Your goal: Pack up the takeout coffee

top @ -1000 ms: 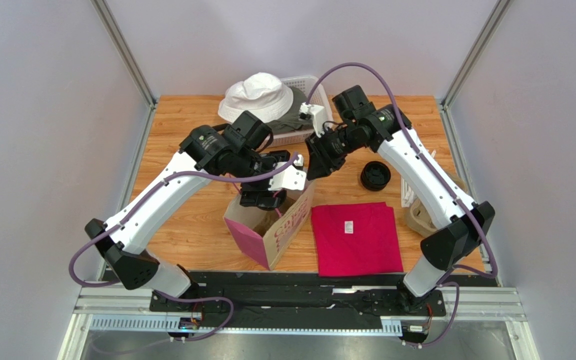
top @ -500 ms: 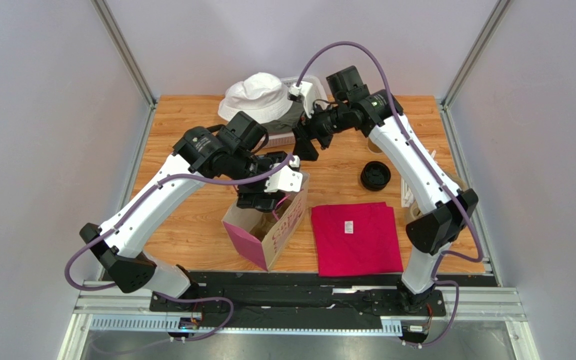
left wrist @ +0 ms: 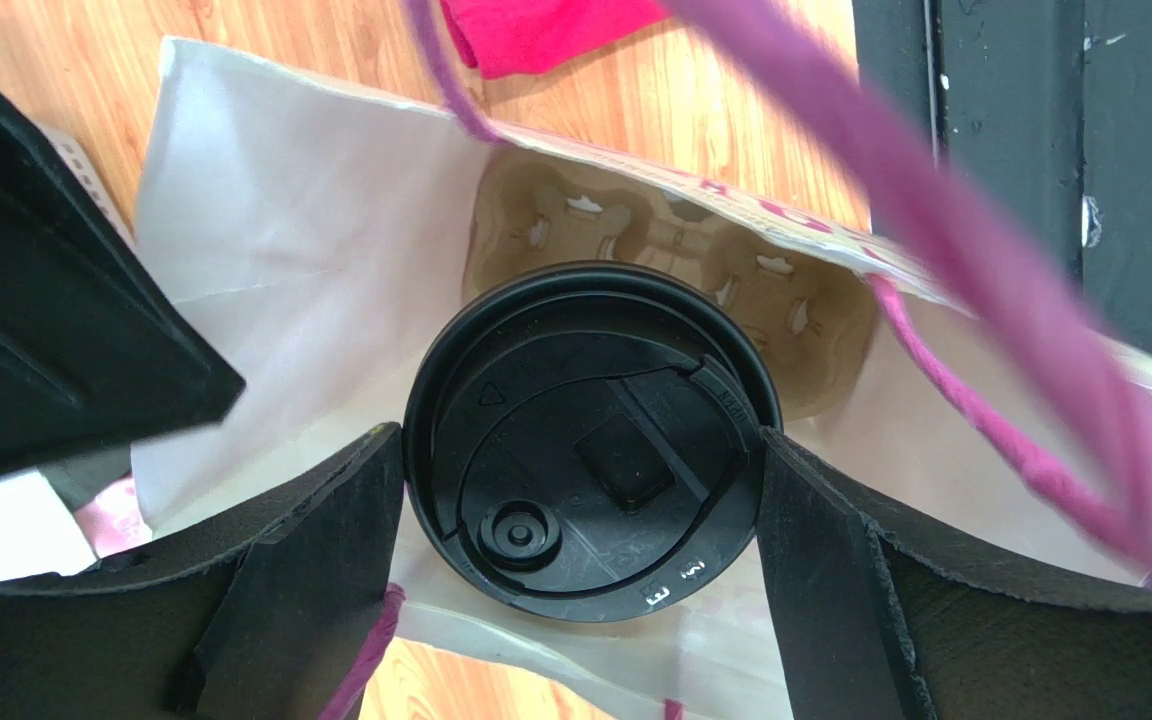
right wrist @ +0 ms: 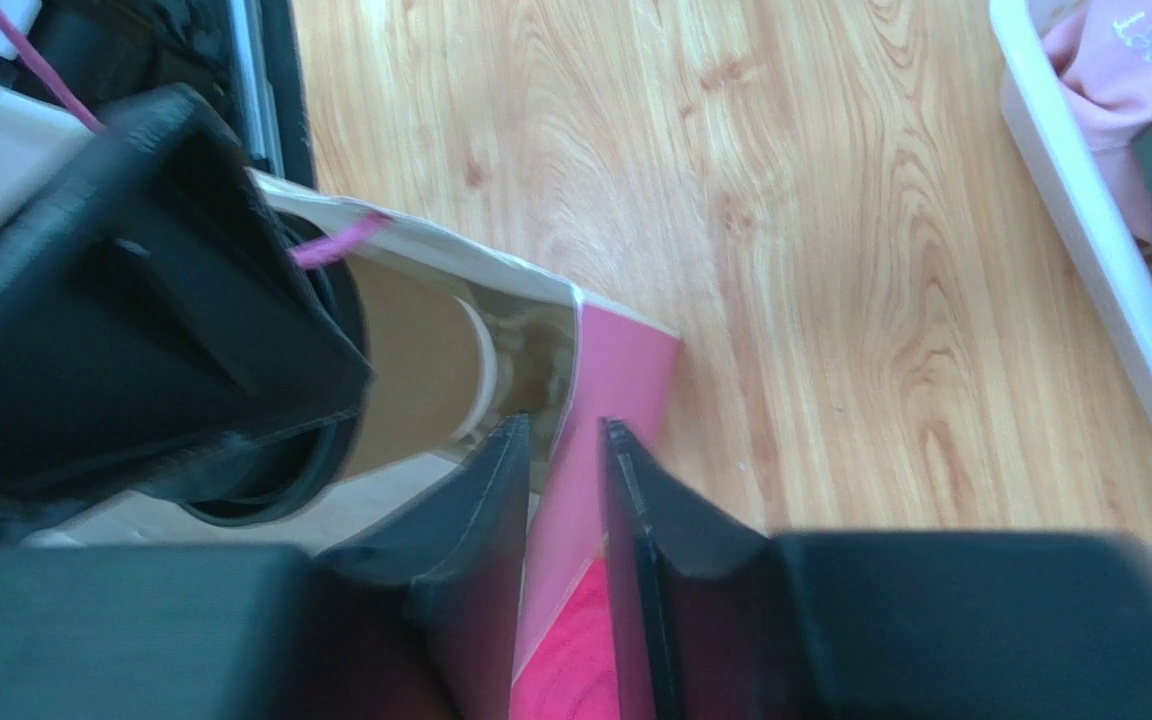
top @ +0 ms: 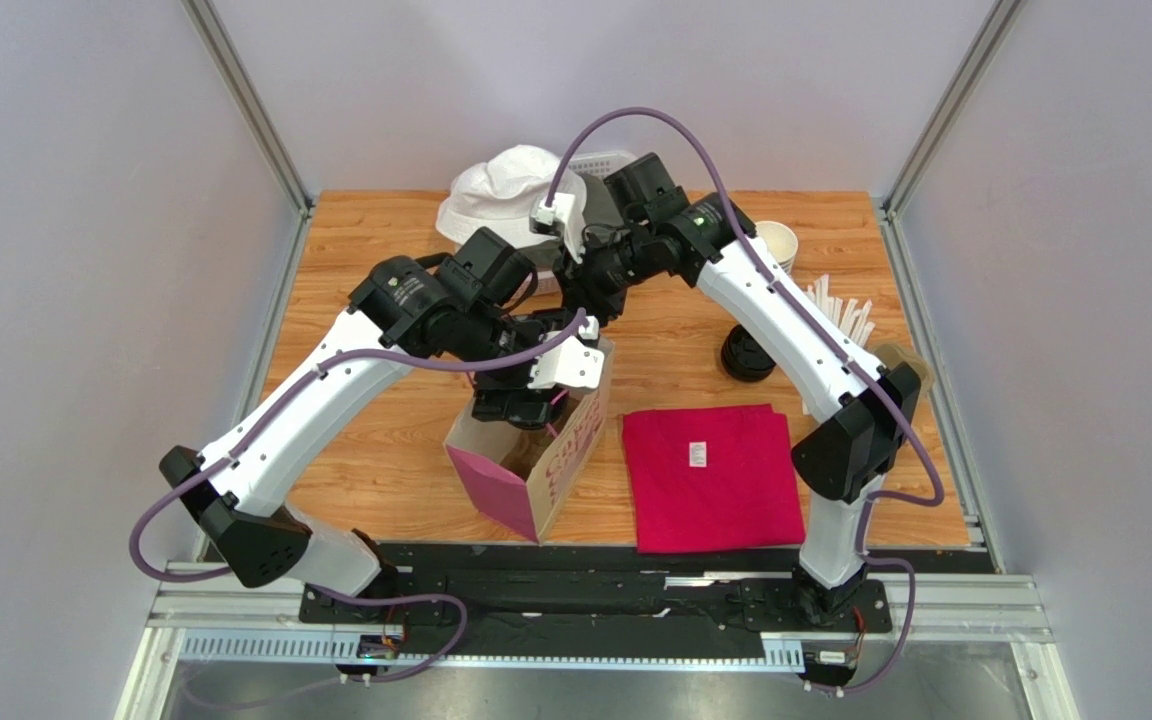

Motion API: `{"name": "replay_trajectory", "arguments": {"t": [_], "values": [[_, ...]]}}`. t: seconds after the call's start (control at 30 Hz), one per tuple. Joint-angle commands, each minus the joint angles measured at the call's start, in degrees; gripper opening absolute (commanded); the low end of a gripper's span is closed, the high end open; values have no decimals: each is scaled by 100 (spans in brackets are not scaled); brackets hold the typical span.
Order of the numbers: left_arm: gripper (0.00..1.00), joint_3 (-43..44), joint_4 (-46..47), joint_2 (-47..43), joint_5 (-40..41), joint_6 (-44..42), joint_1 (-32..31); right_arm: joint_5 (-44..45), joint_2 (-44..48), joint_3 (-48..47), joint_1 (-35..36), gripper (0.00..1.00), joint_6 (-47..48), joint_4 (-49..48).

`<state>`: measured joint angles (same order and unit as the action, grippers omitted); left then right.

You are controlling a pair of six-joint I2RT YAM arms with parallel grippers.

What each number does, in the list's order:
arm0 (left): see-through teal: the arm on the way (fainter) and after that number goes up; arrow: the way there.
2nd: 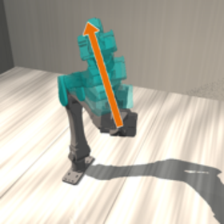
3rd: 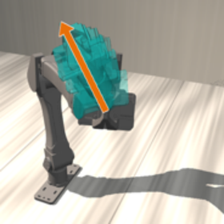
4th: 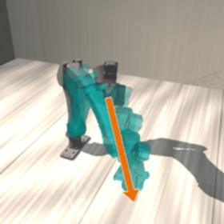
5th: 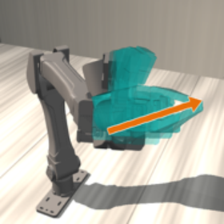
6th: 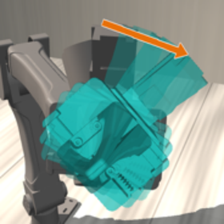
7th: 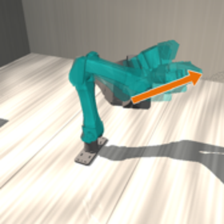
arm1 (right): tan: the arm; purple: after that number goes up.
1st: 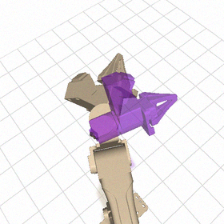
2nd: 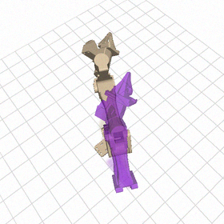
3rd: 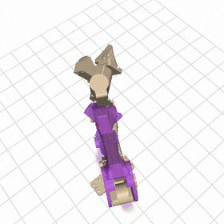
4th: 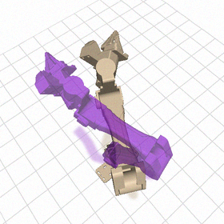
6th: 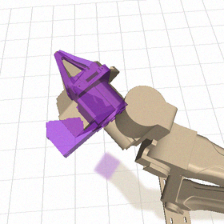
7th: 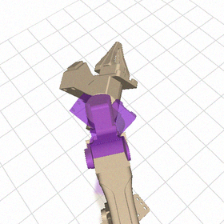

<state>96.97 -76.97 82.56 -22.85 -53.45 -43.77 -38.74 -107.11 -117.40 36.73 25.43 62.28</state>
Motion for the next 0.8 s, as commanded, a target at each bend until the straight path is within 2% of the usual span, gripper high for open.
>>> {"name": "replay_trajectory", "arguments": {"t": [0.0, 0.03, 0.07, 0.33, 0.77], "values": [[27, 50, -125, -179, -272, -227, 9, 340, 59, 7, -34, 8, -248, -102], [27, 85, -143, -127, -290, -245, 17, 376, 67, 16, -43, 2, -301, -59], [27, 120, -143, -100, -316, -262, 9, 367, 85, 33, -43, 0, -424, -32], [27, 568, -310, 383, -598, -578, -44, 174, 199, 157, 27, 0, -847, -85], [27, 718, -714, 744, -378, -1080, -106, 788, 164, 103, 71, 0, -1329, -111]]}}
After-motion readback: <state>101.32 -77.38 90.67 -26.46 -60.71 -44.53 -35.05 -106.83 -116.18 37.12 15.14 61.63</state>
